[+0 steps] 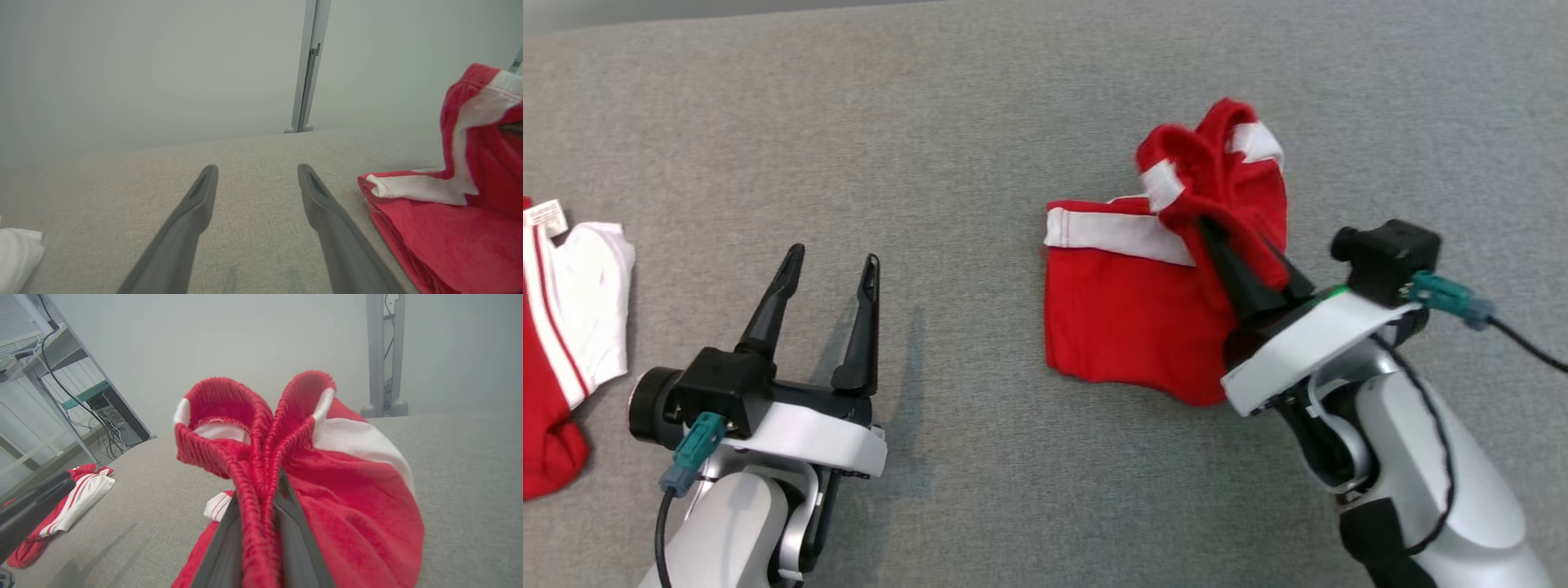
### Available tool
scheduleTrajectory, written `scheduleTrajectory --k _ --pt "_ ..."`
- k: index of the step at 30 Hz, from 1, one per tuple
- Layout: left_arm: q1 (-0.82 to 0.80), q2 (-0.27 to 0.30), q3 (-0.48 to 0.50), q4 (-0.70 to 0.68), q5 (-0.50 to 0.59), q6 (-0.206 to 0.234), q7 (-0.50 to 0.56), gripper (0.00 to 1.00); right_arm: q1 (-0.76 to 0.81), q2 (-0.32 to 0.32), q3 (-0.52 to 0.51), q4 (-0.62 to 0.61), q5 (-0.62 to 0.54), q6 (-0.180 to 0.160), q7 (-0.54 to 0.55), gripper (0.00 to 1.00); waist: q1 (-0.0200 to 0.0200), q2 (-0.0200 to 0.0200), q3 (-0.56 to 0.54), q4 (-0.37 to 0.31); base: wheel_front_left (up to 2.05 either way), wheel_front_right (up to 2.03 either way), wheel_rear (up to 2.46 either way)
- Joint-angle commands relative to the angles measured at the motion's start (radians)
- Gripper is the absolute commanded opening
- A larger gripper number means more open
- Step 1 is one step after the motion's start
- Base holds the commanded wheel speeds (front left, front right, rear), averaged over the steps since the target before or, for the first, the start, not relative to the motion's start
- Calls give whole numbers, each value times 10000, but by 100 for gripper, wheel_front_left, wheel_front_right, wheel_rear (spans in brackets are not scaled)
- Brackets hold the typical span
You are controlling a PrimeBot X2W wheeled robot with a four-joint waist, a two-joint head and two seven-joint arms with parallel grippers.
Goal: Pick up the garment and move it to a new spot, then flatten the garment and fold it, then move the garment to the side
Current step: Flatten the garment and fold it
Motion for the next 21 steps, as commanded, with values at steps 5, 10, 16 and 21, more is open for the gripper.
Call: scheduleTrajectory --k 5,10,16,21 --pt "-296 -196 -128 161 -34 -150 -73 100 -233 457 434 751 -1002 0 146 0 0 0 112 545 0 0 0" --pt "-471 -459 -282 377 26 -291 -124 100 -337 674 520 1887 -1419 0 -285 0 0 0 237 926 0 0 0" --pt "-556 -641 -347 564 94 -424 -178 100 -420 683 1193 2285 -641 0 -859 100 0 0 319 1004 0 0 0" --pt "-667 -699 -377 678 161 -513 -185 100 -458 683 1702 2314 -399 0 -1156 100 0 0 348 915 0 0 0"
